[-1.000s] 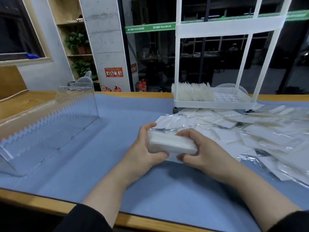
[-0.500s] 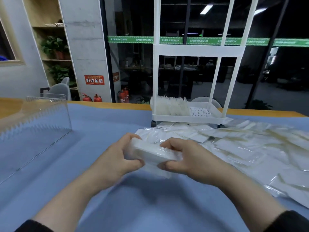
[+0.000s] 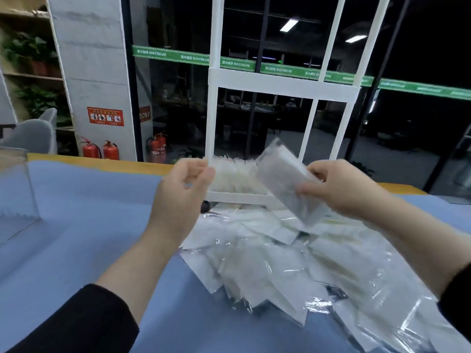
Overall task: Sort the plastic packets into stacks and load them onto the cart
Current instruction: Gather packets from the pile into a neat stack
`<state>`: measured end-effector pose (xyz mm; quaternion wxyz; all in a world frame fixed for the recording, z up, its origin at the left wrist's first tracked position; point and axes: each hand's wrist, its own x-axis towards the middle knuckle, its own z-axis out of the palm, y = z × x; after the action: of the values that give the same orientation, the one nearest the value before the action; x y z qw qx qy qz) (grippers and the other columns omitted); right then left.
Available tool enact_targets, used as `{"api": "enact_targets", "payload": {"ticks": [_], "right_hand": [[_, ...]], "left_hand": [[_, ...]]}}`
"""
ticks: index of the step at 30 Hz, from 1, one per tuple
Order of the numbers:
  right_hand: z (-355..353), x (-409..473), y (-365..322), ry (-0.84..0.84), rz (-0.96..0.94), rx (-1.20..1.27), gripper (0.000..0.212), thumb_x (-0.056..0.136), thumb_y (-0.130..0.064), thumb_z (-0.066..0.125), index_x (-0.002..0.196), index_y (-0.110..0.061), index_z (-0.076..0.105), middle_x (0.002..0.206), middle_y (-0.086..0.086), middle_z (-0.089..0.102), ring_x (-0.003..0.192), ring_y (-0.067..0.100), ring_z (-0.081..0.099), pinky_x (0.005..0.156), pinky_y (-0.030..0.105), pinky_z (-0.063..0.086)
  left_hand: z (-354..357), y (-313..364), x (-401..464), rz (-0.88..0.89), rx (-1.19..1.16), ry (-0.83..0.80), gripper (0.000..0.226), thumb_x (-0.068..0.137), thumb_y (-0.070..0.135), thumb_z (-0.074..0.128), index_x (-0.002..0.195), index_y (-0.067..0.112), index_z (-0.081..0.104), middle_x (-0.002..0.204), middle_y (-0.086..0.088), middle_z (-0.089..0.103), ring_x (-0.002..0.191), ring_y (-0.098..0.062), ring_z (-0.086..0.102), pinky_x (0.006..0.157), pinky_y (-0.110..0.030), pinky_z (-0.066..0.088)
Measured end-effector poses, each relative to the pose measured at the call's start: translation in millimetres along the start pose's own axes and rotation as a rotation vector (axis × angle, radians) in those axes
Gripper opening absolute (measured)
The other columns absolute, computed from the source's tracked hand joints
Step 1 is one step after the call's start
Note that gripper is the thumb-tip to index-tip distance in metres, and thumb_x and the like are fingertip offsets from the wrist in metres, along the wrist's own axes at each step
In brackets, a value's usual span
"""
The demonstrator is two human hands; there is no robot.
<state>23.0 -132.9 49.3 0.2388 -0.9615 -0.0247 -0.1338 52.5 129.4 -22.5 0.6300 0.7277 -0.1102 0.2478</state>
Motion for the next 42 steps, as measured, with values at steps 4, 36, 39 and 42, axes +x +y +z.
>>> {"api": "enact_targets", "payload": {"ticks": [4,36,39,42], "right_hand": [[-1,57,22,0.124,0.169,-0.056,0.032,0.085,-0.032,0.072,0.076,-0.006,0.058,0.065,0.007,0.050,0.053,0.021,0.040,0.047,0.028,0.031],[105,210,57,-0.019,0.382,-0.364,0.044,0.094,-0.037,0.063,0.122,-0.006,0.052,0.093,0.008,0.060,0.069,0.022,0.059,0.056,0.028,0.050],[112,213,61,-0.020,0.311,-0.262,0.058,0.094,-0.054,0.056,0.111,0.001,0.060,0.091,0.013,0.065,0.086,0.035,0.068,0.068,0.033,0.054],[111,207,58,0.090,0.316,-0.027,0.067,0.098,-0.059,0.044,0.103,0.005,0.062,0.101,0.023,0.068,0.079,0.034,0.060,0.058,0.031,0.043]], "left_hand": [[1,-41,46,-0.129,0.075,0.128,0.018,0.103,0.034,0.053,0.117,0.027,0.062,0.101,0.020,0.063,0.097,0.001,0.058,0.081,-0.024,0.047],[54,-128,193,-0.194,0.137,-0.481,0.021,0.099,0.025,0.064,0.119,0.020,0.070,0.101,0.016,0.065,0.087,0.008,0.060,0.059,0.004,0.039],[51,-131,192,-0.173,0.151,-0.461,0.019,0.099,0.036,0.064,0.116,0.031,0.071,0.109,0.018,0.066,0.103,0.003,0.059,0.076,-0.008,0.042],[50,-133,191,-0.171,0.129,-0.405,0.022,0.101,0.037,0.062,0.121,0.036,0.069,0.112,0.021,0.064,0.102,0.005,0.055,0.089,-0.023,0.040]]}}
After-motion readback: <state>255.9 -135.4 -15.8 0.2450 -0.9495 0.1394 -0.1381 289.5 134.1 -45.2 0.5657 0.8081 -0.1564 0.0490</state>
